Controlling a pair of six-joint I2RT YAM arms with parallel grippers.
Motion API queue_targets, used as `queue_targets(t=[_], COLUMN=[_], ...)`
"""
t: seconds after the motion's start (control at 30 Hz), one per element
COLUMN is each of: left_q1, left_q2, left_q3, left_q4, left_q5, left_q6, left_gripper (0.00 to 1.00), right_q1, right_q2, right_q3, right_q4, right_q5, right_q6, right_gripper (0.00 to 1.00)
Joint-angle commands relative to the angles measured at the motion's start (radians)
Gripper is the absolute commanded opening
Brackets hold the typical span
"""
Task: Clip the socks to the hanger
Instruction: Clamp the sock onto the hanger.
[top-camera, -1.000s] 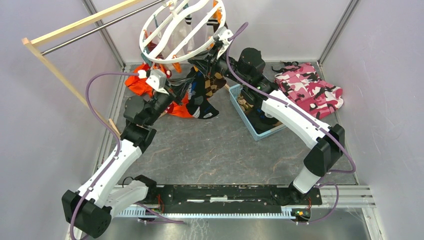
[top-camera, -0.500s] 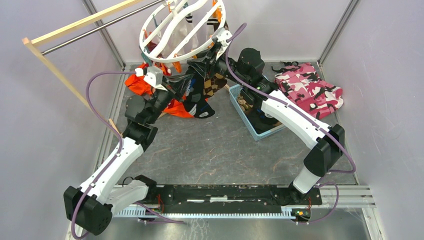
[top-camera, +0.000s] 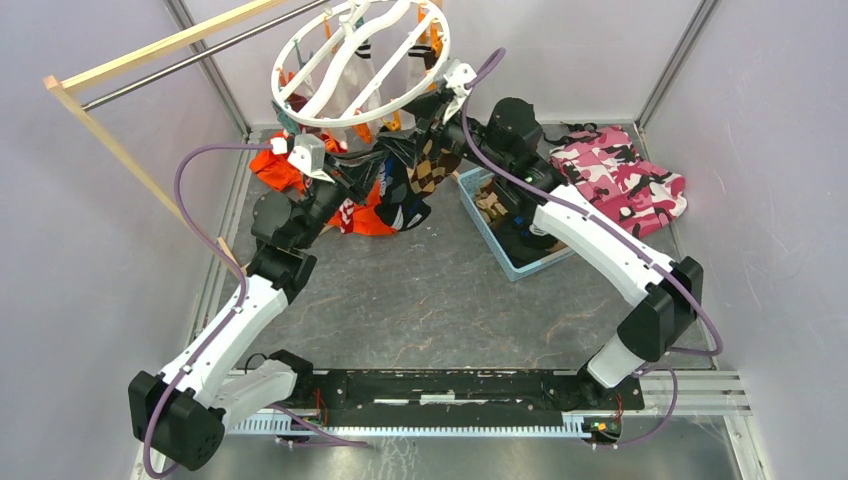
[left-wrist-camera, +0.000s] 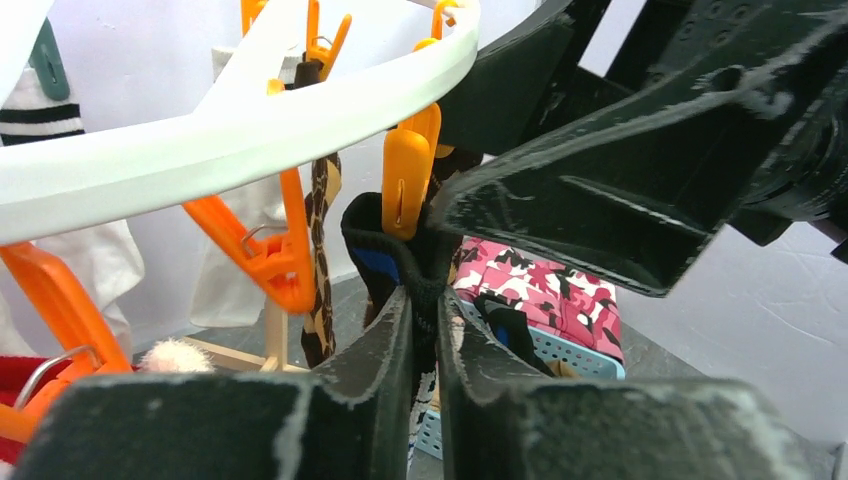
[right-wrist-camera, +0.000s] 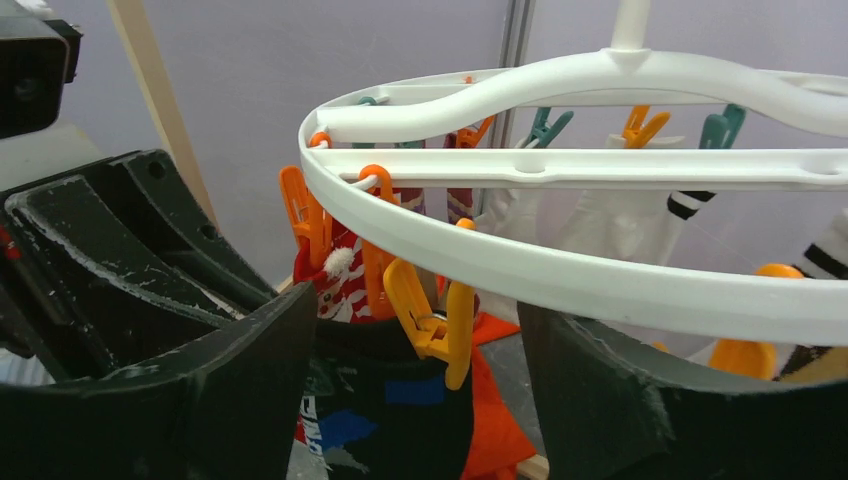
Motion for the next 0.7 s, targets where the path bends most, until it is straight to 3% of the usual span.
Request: queue_targets(t=[0.0,0.3,0.53,0.67], left_q1=[0.008,0.007,0.007,0.007], left_q2=[-0.006,-0.021,-0.084,-0.148], left_q3=[0.005,0.011,0.007,0.009], left_q4=[0.049,0.014,-0.115,-0.231], left_q5=[0.008,0.033,0.048,0.047], left_q6=[-0.042,-0.055,-0.02,0.023], left_gripper=[0.24,0.6,0.82,0.92], right_q1=[-0.026,-0.106,-0.238,-0.316], right_q2=[-0.098,-0.206,-0.277,-0.308], right_q3=[-0.035,-0.137,-0.238,-0.306], right_q4=[0.014,-0.057,-0.071,-0.117], right_q5=[-0.06,-0.232,-0.323,-0.291], right_q6=[-0.051,-0.163,-0.221,-0.28], right_gripper=[0.82,0.98,0.98,0.98])
